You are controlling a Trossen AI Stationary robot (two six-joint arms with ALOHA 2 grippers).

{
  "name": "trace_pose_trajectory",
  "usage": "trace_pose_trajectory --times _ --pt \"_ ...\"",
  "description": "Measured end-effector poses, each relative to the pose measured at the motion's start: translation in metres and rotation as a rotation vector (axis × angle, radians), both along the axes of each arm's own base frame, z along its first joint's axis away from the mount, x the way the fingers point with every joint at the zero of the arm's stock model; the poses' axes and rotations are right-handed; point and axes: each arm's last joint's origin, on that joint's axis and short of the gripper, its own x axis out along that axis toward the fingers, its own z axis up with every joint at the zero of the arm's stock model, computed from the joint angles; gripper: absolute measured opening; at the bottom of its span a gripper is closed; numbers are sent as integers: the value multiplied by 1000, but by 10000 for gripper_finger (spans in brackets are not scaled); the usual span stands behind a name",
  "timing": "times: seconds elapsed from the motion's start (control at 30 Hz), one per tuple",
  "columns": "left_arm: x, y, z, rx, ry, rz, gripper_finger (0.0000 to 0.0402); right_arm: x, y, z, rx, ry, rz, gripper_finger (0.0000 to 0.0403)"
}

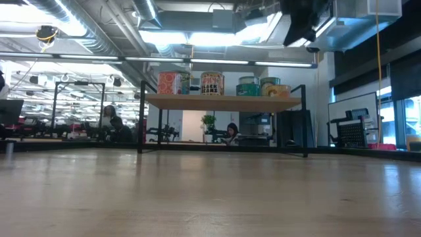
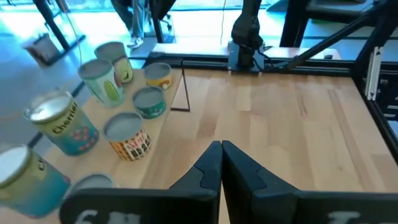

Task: Pick and place cans onto a shelf
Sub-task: Return to Home Position

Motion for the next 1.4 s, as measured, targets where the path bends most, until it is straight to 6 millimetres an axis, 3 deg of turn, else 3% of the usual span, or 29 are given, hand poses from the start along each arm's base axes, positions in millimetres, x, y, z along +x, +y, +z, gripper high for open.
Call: trace_pose_trajectory --times 0.17,0.47,0.73,0.9,1.07,1.2,1.4 --pt "-18 0 9 27 -52 9 2 -15 23 19 -70 -74 60 4" --pt "-69 1 27 45 -190 49 1 -46 62 46 -213 -201 174 2" --pt "-106 0 20 -15 -139 63 0 -69 80 53 -257 -222 225 2" --pt "-120 1 9 -61 -46 153 0 -70 81 45 -245 -111 145 1" --pt "-129 1 0 -40 51 140 0 -69 83 45 -239 -113 157 1" --pt "-143 -3 4 -26 -25 9 0 -68 86 45 -195 -162 162 1" --pt "-176 -4 1 -46 -210 -24 0 -52 90 30 -191 -301 250 0"
